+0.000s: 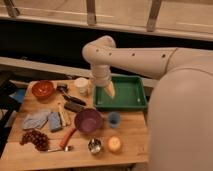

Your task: Place sponge in table surface

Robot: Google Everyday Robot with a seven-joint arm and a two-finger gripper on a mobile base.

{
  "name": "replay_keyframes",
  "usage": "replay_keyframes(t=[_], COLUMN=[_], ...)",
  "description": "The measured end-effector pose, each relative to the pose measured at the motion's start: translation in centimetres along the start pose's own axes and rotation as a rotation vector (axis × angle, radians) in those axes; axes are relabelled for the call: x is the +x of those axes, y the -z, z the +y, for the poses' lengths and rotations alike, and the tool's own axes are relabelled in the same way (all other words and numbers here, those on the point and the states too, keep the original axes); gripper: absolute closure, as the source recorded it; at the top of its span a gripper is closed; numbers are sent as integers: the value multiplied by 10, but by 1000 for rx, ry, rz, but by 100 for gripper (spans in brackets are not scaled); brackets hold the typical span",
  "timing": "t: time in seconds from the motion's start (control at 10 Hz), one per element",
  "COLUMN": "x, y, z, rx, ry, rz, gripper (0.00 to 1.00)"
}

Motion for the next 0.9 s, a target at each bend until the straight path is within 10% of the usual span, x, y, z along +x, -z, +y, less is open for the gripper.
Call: replay_keyframes(t=[0.3,0.9], x=[12,14], y=[6,-2], z=[57,68], rx=[-60,-102], ry=[172,188], rz=[-21,-41], gripper=[26,26])
